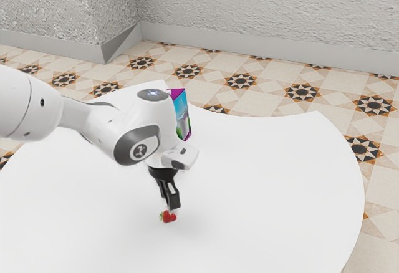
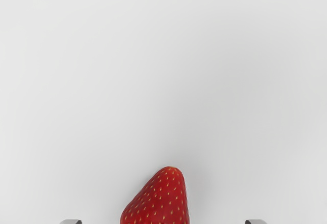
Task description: Take strawberry from the bowl
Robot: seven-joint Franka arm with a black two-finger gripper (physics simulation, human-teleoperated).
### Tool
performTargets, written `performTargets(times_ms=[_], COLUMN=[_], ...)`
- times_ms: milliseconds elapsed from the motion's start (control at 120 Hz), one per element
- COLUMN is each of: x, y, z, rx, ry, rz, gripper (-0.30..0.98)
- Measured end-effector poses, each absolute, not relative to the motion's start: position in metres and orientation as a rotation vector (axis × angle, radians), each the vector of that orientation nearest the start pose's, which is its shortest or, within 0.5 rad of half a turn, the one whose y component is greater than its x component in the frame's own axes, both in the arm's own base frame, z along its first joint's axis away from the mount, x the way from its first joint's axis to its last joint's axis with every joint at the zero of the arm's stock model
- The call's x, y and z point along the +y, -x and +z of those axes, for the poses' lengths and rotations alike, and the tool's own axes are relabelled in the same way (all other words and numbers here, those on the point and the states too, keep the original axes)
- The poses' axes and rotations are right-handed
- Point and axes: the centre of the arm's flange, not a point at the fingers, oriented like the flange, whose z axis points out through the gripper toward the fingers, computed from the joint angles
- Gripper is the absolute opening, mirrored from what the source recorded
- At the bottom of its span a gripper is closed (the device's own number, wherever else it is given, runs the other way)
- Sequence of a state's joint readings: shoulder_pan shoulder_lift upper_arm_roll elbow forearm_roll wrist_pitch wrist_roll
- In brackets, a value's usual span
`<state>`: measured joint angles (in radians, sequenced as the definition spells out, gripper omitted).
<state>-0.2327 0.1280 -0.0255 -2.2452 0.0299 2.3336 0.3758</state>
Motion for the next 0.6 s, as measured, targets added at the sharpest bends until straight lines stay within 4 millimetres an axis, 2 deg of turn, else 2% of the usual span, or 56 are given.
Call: performTargets(times_ms=[42, 75, 150, 200, 267, 300, 333, 375, 425, 458, 517, 600], x=[-0.138, -0.142, -0.153, -0.156, -0.152, -0.147, -0.136, -0.096, -0.03, -0.003, 0.016, 0.019], y=[-0.515, -0.524, -0.556, -0.567, -0.565, -0.554, -0.543, -0.538, -0.536, -0.533, -0.529, -0.525], z=[0.329, 0.359, 0.457, 0.522, 0.604, 0.637, 0.66, 0.675, 0.679, 0.677, 0.67, 0.666], rx=[0.997, 0.987, 0.927, 0.879, 0.852, 0.84, 0.809, 0.697, 0.506, 0.423, 0.361, 0.34], ry=[2.959, 2.951, 2.945, 2.943, 2.924, 2.915, 2.917, 2.937, 2.968, 2.982, 2.984, 2.982], rz=[0.005, -0.068, -0.257, -0.344, -0.443, -0.469, -0.473, -0.442, -0.372, -0.324, -0.244, -0.175], gripper=[0.48, 0.51, 0.57, 0.59, 0.62, 0.63, 0.63, 0.64, 0.65, 0.66, 0.67, 0.67])
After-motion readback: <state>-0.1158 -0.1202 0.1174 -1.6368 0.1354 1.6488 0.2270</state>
